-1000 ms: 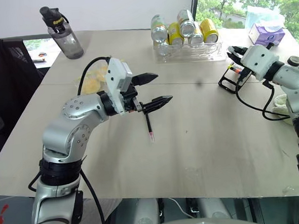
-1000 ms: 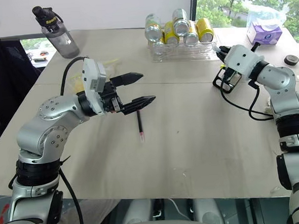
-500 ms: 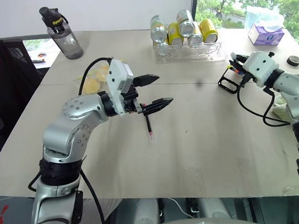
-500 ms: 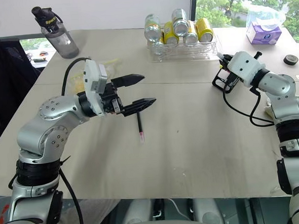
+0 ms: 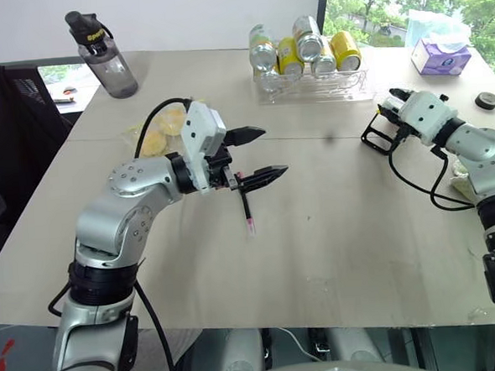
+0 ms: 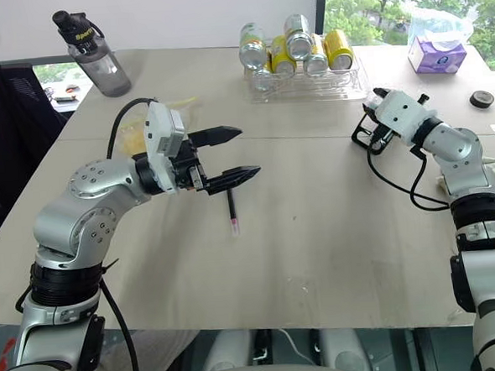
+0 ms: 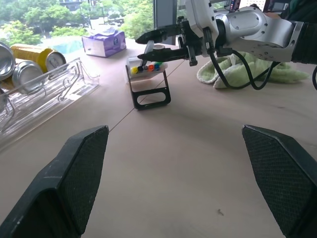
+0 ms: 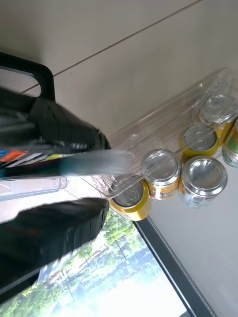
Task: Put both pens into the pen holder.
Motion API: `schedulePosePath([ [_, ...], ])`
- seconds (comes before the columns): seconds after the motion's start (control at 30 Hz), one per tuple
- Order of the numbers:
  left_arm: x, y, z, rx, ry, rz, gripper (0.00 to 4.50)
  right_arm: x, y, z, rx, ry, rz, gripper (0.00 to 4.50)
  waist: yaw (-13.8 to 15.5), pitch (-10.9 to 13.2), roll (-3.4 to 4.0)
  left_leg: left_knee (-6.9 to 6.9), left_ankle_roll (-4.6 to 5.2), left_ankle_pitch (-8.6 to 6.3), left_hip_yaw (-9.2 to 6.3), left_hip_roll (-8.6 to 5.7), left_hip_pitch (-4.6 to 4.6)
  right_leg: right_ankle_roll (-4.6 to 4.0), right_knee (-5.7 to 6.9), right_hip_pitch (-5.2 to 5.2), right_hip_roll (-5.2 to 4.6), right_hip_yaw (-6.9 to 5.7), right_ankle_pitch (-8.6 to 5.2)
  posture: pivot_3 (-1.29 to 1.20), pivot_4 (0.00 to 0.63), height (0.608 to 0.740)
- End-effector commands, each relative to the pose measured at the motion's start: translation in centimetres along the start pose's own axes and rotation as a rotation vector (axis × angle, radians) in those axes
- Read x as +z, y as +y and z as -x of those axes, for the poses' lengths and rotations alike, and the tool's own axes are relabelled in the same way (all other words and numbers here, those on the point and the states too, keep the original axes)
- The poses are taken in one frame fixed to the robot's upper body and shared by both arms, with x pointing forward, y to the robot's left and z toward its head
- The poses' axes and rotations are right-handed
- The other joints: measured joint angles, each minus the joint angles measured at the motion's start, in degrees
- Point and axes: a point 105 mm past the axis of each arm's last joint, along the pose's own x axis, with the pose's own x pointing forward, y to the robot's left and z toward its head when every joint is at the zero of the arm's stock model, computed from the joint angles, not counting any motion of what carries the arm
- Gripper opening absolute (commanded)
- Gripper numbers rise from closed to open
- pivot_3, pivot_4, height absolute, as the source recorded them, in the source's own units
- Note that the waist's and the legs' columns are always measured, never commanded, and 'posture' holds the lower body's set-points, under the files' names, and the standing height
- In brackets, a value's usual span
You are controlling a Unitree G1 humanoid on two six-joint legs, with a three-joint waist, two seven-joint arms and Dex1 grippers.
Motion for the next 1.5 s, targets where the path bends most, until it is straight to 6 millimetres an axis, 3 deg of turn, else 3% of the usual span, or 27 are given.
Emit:
schedulePosePath([
  [0.03,0.8,0.0,0.3,0.004,-0.018,-0.045,4.50,1.1,-2.2,-0.1,-0.077,-0.037,0.035,3.26,0.01,0.00,0.00,0.00,0.00,0.00,-0.01,0.00,0.00,0.00,0.00,0.00,0.00,0.00,0.00,0.00,0.150,0.740],
  [0.07,0.8,-0.1,0.2,0.002,-0.020,-0.043,4.50,1.1,-2.3,-0.1,-0.080,-0.036,0.037,3.67,0.00,0.00,0.00,0.00,0.00,0.00,0.00,0.00,0.00,0.00,0.01,0.00,0.00,0.00,0.00,0.00,0.150,0.740],
  [0.27,0.8,-0.2,0.1,0.001,-0.027,-0.036,4.50,1.6,-2.9,0.1,-0.096,-0.055,0.033,3.67,0.00,0.00,0.00,0.00,0.00,0.00,0.00,0.00,0.00,0.00,0.01,0.00,0.00,0.00,0.00,0.00,0.150,0.740],
  [0.37,0.3,0.2,0.4,0.036,-0.007,-0.016,4.50,2.4,-3.2,0.1,-0.104,-0.096,-0.061,3.67,0.00,0.00,0.00,0.00,0.00,0.00,0.00,0.00,0.00,0.00,0.01,0.00,0.00,0.00,0.00,0.00,0.150,0.740],
  [0.53,-1.2,1.4,0.4,0.193,-0.002,0.081,4.50,5.0,-0.6,0.7,0.079,-0.191,-0.421,3.67,0.13,-0.01,0.02,0.01,0.00,0.00,-0.04,0.04,0.01,0.00,0.04,0.01,0.00,0.00,0.00,0.00,0.150,0.740],
  [0.67,-4.7,1.6,-0.3,0.386,0.129,0.116,4.50,7.0,3.9,3.4,0.330,-0.201,-0.606,3.67,0.93,-0.03,0.04,0.04,0.02,-0.01,-0.09,0.04,-0.01,0.00,0.02,0.06,-0.04,-0.05,0.00,0.00,0.150,0.740],
  [0.8,-5.4,0.6,-0.8,0.519,0.113,0.238,4.50,7.4,7.0,6.5,0.482,-0.143,-0.706,3.67,1.54,-0.03,0.03,0.01,0.07,-0.04,-0.09,0.00,-0.04,0.02,-0.01,0.06,-0.10,-0.06,0.01,0.00,0.150,0.740],
  [0.93,-8.0,-1.5,-0.8,0.575,0.212,0.360,4.50,7.5,7.3,8.3,0.503,-0.121,-0.770,3.67,1.30,-0.04,0.03,0.08,0.10,-0.06,-0.11,-0.01,0.04,0.04,0.07,0.11,-0.09,-0.05,0.03,0.00,0.150,0.740],
  [1.2,-10.9,-0.2,0.7,0.873,0.339,0.354,4.50,6.7,9.9,11.8,0.611,-0.034,-0.756,3.67,1.51,-0.08,0.07,0.12,0.30,-0.18,-0.21,-0.03,0.22,0.04,0.00,0.38,0.01,-0.06,0.02,0.00,0.150,0.740],
  [1.5,-13.6,-2.6,-0.7,0.759,0.460,0.429,4.50,6.6,9.9,12.5,0.573,-0.055,-0.779,3.67,1.65,-0.14,0.08,0.15,0.30,-0.18,-0.24,-0.03,0.28,0.05,0.00,0.45,0.06,-0.06,0.01,0.00,0.150,0.740],
])
